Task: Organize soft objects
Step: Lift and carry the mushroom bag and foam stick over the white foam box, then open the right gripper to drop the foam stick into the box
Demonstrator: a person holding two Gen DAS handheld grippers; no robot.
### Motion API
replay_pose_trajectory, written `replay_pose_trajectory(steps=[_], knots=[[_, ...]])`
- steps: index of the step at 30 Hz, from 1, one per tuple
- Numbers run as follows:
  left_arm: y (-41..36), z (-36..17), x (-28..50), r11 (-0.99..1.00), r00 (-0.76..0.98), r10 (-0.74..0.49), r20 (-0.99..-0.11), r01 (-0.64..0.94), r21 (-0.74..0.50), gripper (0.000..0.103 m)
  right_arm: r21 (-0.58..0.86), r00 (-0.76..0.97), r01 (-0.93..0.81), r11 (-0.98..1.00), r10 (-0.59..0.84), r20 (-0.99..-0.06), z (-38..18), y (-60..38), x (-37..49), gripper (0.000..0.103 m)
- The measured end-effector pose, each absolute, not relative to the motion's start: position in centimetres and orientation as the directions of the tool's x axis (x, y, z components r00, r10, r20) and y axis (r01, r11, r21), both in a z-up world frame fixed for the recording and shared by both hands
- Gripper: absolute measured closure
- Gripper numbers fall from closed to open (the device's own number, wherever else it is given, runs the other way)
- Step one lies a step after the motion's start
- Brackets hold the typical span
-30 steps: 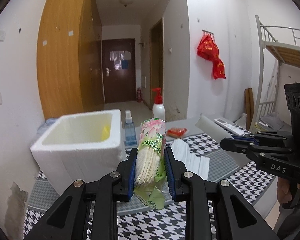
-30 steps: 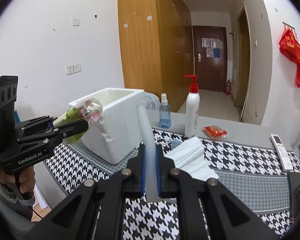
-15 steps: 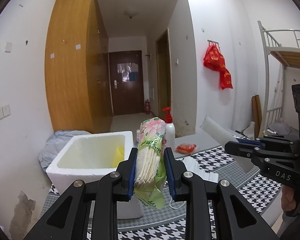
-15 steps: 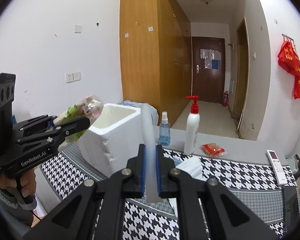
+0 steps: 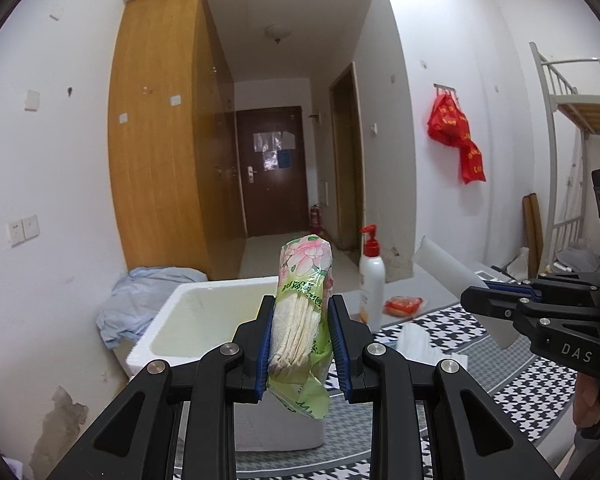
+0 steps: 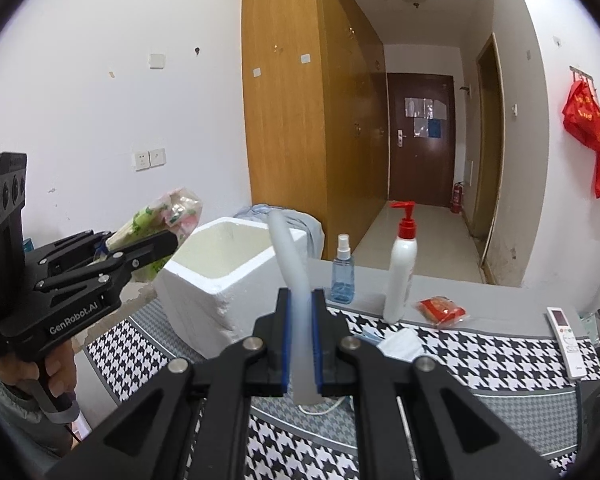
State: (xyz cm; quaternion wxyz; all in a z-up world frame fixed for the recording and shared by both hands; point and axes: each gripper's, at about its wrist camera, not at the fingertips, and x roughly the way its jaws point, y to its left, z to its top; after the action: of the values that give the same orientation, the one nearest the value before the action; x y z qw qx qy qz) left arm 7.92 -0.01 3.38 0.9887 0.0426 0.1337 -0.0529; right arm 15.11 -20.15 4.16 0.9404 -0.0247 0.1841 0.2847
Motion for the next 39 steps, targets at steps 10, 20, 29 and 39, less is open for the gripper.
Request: replay_pose_trajectory(steps=[10,20,29,39], knots=[[2.5,3.8,8.0,0.996,0.965,-0.04,-0.26,0.058,0.063,0.075,0.059,0.739,-0.585,0.809,0.562,-0.371,4.4,-17.3,15.9,0.091],[4.4,3.8,8.1,0.999,0.965,0.019,-0.261,-0.005,0.054,0.075,0.046,0.715,-0.619,0.784,0.587,-0.38,5.1,-14.8,16.4,0.091],[5.7,4.1,7.6,0.998,0.966,0.064,-0.251,-0.055,0.045,0.075,0.035,0.699,-0.638,0.769,0.598,-0.392,5.2,-12.4,17.0,0.091],[7.2,3.9,6.9,0.994,0.959,0.113,-0.259,-0.108,0.035,0.075,0.014,0.708,-0.629,0.777,0.58,-0.403,5.5,-10.1,17.6,0.091]])
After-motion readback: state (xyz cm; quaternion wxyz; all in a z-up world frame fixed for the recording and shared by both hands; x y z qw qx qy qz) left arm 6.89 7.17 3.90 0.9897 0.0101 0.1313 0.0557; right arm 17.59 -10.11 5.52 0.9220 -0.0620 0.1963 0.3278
